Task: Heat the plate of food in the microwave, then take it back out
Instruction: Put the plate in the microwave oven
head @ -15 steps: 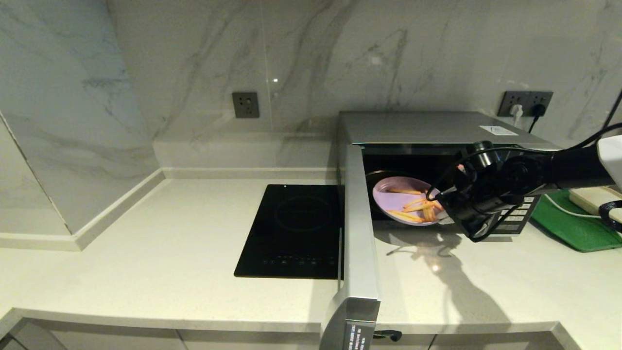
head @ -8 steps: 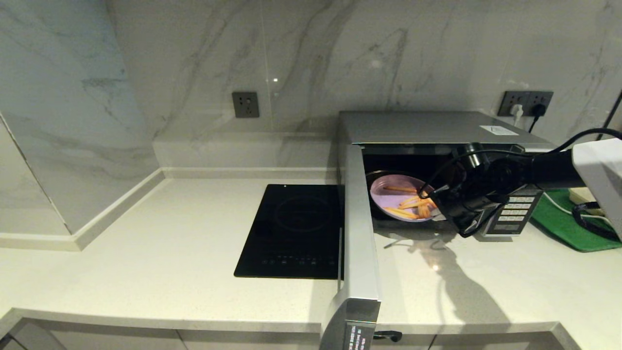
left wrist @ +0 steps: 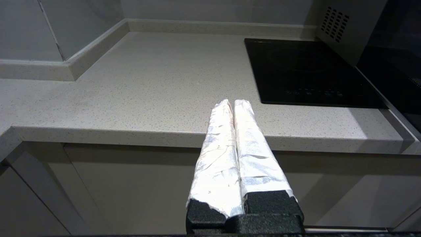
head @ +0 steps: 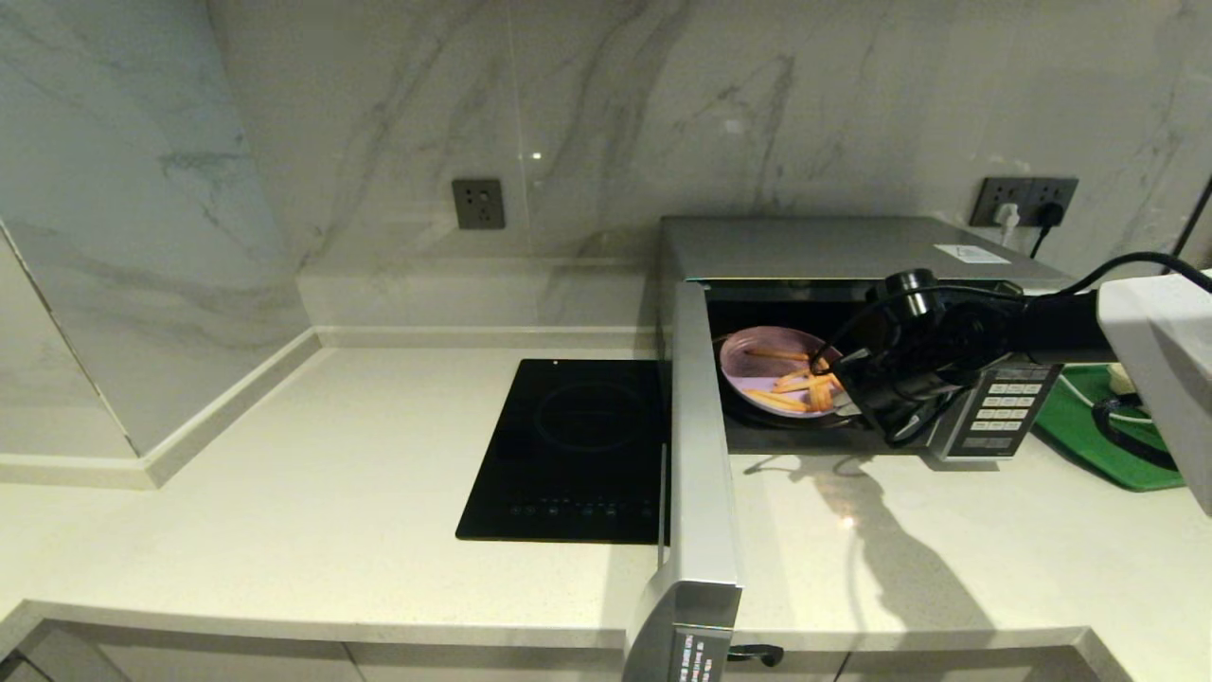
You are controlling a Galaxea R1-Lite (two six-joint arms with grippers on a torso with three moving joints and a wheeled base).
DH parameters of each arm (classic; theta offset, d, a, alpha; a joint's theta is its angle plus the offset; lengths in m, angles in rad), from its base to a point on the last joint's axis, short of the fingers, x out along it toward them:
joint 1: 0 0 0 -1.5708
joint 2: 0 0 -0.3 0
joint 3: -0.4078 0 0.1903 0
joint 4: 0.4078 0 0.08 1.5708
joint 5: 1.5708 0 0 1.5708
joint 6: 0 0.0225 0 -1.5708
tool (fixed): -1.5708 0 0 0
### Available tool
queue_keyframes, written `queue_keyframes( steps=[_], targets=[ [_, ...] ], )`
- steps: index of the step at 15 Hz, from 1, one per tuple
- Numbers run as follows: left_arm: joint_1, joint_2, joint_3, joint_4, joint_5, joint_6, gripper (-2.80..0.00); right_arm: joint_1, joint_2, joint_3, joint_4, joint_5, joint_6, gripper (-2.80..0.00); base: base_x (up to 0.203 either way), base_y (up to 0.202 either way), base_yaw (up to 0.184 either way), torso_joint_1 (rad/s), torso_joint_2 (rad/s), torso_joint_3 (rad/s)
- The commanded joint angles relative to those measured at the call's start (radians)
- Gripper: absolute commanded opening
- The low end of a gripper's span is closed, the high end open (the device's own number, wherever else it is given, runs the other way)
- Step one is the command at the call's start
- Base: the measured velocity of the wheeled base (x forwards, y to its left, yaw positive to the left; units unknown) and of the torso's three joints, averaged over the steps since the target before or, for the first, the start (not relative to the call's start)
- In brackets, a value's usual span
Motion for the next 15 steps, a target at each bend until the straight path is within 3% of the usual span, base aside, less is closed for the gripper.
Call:
queue_keyframes(
  steps=[1,8,15],
  targets=[
    [0.001,0.0,0.0,0.0,0.0,0.0,-2.8,-0.003,0.034,-0.036,0.004,-0.019,0.006,-2.8,0.0,0.0,0.0,0.0,0.0,0.0],
    [0.001,0.0,0.0,0.0,0.0,0.0,-2.8,-0.015,0.064,-0.13,0.068,-0.03,0.006,-2.8,0.0,0.0,0.0,0.0,0.0,0.0],
    [0.001,-0.001,0.0,0.0,0.0,0.0,-2.8,-0.015,0.074,-0.127,0.072,-0.031,0.006,-2.8,0.0,0.0,0.0,0.0,0.0,0.0]
  ],
)
